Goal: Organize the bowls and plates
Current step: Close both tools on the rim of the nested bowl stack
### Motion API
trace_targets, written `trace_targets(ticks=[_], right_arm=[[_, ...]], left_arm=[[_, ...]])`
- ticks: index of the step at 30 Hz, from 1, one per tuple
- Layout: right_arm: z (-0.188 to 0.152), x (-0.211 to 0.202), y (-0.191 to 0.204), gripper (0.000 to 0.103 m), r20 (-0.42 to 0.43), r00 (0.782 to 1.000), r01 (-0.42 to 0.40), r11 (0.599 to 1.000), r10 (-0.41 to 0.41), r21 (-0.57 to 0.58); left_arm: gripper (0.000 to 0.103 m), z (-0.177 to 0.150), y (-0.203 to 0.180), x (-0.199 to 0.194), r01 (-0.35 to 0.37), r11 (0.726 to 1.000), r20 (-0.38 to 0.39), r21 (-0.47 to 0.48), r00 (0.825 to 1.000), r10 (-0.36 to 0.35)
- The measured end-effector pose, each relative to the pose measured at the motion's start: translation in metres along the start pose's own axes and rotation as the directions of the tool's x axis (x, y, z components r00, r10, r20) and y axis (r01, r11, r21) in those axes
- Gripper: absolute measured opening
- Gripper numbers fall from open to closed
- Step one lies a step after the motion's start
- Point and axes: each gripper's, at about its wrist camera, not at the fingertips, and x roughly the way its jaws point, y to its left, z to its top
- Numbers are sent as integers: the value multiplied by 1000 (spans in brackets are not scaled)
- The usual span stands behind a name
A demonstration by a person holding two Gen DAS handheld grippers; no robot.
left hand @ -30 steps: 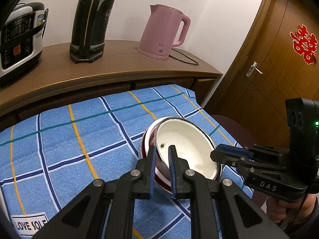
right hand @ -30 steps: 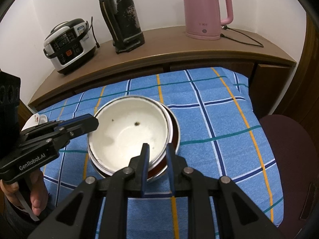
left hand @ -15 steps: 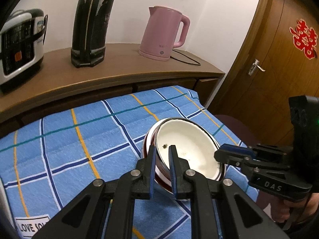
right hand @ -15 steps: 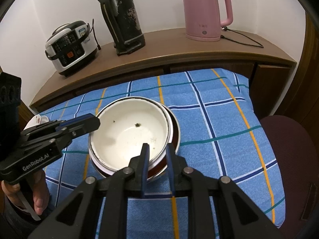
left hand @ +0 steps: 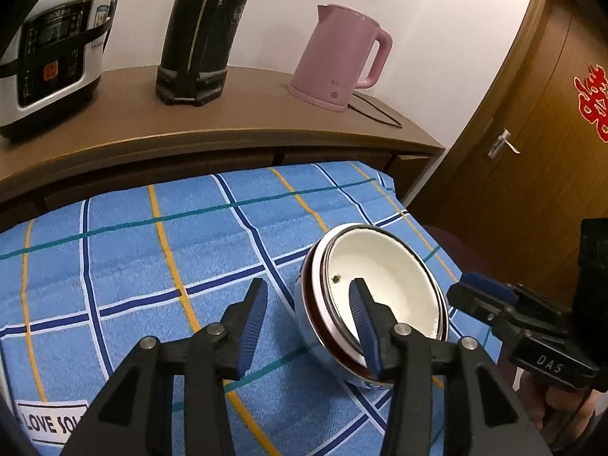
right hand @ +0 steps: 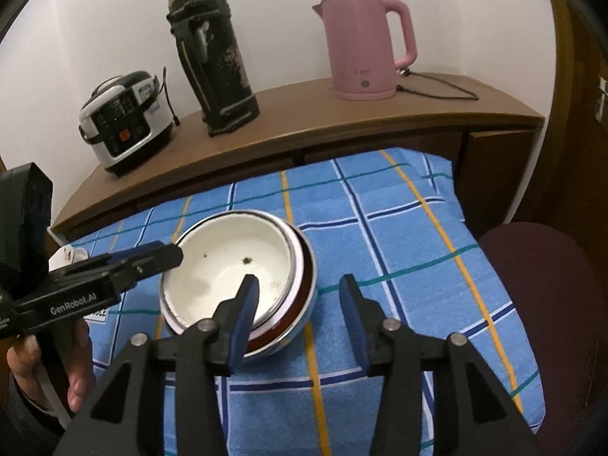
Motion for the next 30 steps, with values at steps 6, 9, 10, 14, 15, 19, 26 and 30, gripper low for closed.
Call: trace_targets(ticks=[6,9,10,14,15,19,26,30], right_arm=[[-4,8,0,48,-24,999,-34,999,34,19],[-6,12,4,48,-38,999,-39,999,39,13],[-6,15,5,48,-45,998,-33,999,34,20],[-5,22,-1,46,-60,998,-34,998,38,58],[-4,23,-2,42,-61,997,-36,997,40,61],[-1,26,3,32,-72,997,-32,999,35,38],[4,32,4,29,-78,997,-21,998,25,51],[10,40,1,29,-88,996,-9,999,14,53]], left_arm=[[48,-3,-5,5,3,1000,-12,15,1000,-3],[48,-6,-7,9,6,1000,-26,18,1000,-6],[48,-6,-7,10,7,1000,-33,16,999,-6],[48,-7,-7,13,13,1000,-45,7,999,-12],[48,-8,-8,13,12,1000,-46,10,999,-11],[45,-10,-11,16,15,1000,-57,23,998,-13],[42,-9,-10,13,-12,1000,-58,3,998,12],[42,-9,-9,11,10,1000,-63,-18,998,-11]])
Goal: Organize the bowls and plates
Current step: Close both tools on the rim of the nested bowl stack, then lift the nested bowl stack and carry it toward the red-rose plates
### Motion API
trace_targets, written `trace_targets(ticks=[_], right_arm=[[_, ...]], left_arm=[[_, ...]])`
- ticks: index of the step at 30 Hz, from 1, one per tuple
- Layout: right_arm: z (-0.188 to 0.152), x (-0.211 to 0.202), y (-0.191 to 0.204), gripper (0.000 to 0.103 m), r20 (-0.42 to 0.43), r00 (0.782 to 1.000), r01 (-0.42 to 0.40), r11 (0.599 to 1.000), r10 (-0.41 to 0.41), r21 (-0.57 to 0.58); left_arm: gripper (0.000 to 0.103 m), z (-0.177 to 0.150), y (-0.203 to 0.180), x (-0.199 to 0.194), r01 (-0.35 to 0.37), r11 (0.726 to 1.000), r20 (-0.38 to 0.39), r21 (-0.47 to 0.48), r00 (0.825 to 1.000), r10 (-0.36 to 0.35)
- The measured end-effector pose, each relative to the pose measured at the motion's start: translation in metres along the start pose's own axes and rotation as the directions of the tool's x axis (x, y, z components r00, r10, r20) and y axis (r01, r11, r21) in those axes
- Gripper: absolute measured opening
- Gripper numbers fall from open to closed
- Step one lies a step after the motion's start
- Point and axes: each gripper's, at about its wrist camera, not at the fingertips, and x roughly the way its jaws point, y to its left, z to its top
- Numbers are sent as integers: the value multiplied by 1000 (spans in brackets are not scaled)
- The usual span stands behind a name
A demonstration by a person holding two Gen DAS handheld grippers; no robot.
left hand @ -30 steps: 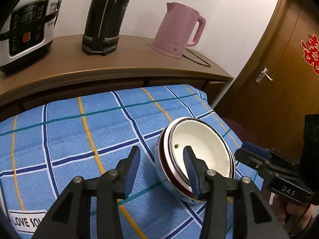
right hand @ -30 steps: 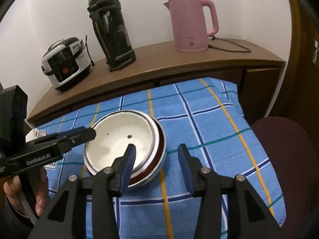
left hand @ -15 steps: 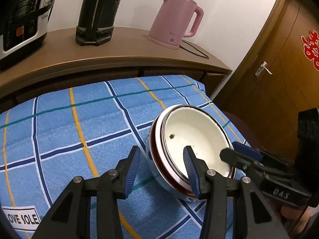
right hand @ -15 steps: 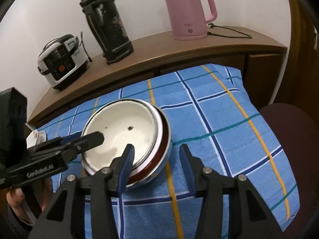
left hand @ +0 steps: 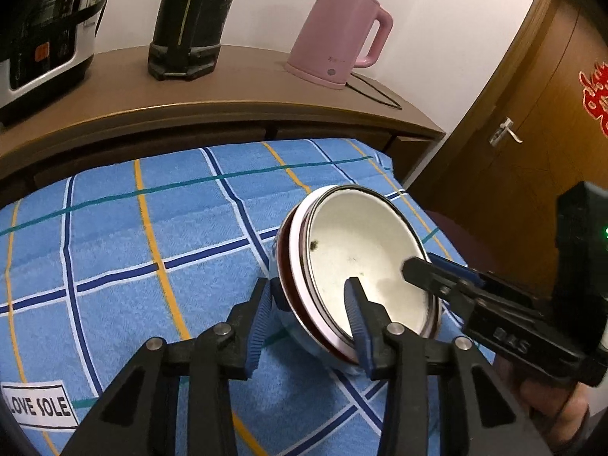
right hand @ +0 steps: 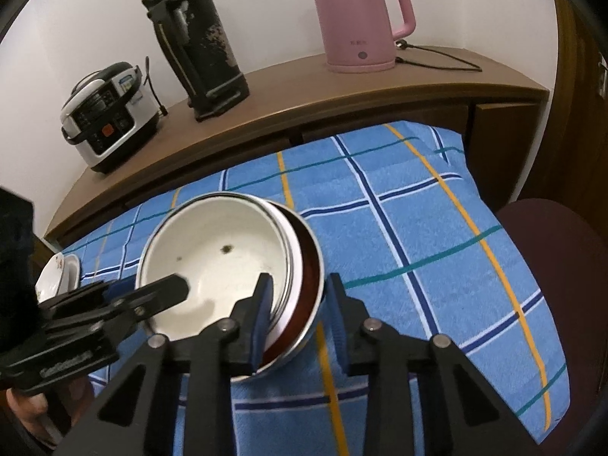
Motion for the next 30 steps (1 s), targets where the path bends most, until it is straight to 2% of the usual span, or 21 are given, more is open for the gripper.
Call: trace_targets(ticks=[11,19,26,30], right_arm=[[3,-2,0,23,4,1000,3,1000,-3,17],[6,1,1,23,3,1000,-4,1000,4,9],[8,3,4,21,-16,999,-30,999,30,12],[8,3,17,20,-15,999,-37,999,37,-13]], left_arm=[[39,-2,-1,-6,-3,999,7,-35,1000,4],[38,0,13,-4,44,992,-10,-119,999,-45],[35,-1,15,-18,43,989,10,-140,999,-42],[34,-4,23,-20,9,986,-8,-164,1000,-11]])
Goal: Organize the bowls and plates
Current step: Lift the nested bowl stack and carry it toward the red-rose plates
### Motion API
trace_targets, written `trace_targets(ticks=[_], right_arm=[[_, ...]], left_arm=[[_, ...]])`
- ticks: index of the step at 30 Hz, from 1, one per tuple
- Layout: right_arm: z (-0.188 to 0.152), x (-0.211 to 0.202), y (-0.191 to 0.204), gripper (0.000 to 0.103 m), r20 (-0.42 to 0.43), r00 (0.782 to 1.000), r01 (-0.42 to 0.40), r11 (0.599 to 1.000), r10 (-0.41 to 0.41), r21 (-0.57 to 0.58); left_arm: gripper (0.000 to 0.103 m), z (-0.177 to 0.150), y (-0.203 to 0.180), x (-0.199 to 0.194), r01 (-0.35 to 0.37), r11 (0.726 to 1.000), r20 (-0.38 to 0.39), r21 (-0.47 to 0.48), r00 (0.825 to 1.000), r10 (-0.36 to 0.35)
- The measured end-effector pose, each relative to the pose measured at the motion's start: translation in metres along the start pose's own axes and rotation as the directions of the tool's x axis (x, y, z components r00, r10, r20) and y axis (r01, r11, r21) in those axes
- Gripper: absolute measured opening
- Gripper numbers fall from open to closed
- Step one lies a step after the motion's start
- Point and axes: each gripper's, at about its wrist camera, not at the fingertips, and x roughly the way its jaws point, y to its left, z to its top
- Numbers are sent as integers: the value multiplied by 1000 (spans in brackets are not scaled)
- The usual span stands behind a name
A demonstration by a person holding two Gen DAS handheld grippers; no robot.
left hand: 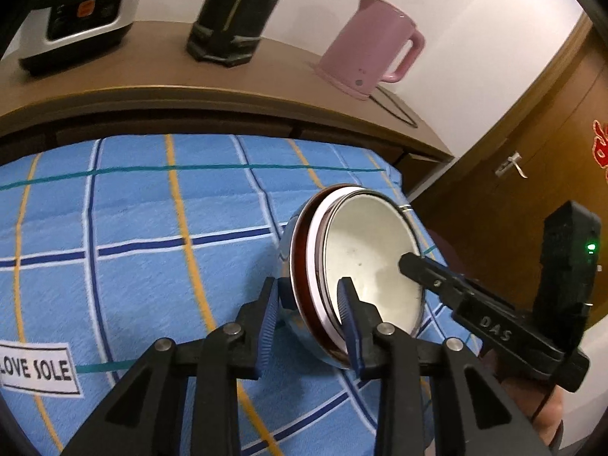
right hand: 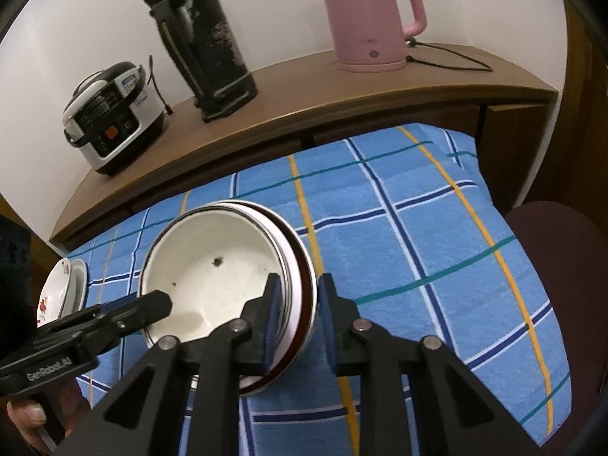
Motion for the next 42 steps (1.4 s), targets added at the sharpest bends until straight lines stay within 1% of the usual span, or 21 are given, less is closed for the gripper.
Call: trace_targets(ticks=[2,7,17,21,30,42], right_arm=[[0,-1,6,20,3,1000,-5,1000,5,-10],[3,-6,26,20,13,999,-30,999,30,-42],[5,-13,81,20,15,996,-84,987,87,-139],[4,-12,101,20,7,994,-104,980,107,-169],[3,-10,151,20,-5,990,-140,959,144,-247],[-1,1,208,20,-45,978,-206,928,202,-311]], left_arm=[[34,-1,5,-4,-2,1000,3,-12,1000,2],[34,-3,13,-26,-9,1000,43,-30,999,10],[34,-10,39,-68,-44,995,102,-94,993,54],[34,-13,49,-86,-70,992,135,-108,987,84],[34,-17,80,-122,-92,984,191,-156,974,122],[34,-26,122,-165,-136,968,232,-212,955,185]])
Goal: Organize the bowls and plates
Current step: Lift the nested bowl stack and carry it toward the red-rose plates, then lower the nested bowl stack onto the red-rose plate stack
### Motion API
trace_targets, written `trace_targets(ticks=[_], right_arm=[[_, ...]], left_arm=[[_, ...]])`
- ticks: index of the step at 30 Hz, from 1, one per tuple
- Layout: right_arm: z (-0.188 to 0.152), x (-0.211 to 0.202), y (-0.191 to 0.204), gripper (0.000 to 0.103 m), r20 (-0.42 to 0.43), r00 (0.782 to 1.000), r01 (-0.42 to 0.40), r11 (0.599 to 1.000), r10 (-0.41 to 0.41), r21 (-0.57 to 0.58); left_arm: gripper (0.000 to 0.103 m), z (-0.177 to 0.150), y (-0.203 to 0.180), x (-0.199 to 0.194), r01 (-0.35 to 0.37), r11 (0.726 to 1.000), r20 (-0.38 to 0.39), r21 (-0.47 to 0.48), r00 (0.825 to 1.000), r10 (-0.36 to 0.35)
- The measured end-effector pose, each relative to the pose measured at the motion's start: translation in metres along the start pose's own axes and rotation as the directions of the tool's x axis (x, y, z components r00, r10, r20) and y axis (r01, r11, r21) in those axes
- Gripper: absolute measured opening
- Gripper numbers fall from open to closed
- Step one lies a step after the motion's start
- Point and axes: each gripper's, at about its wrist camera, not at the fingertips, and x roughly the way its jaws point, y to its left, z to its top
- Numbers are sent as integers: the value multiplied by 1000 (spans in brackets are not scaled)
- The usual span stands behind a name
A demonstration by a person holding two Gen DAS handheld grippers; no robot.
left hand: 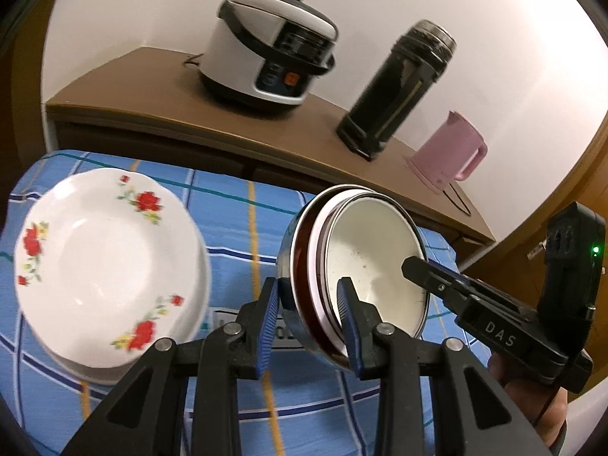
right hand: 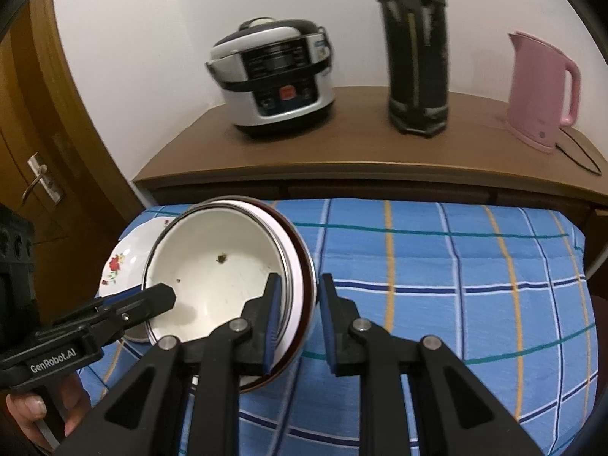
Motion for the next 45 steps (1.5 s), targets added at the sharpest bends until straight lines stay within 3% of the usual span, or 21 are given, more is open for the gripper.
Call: trace_targets(ticks=[25,36,45], right_arm=[[18,38,102,20,-16,994,-110,979,109,-173],[20,49,122,20,-22,990,-140,969,139,-203],[22,56,128,20,-38,990,-143,966,138,-216]], left_arm=[[34,9,68,-65,-145,985,93,-91,984,153],[34,9,83,-71,-209,971,96,-115,971,220],[34,7,91,-68,-224,965,73,-136,969,235]])
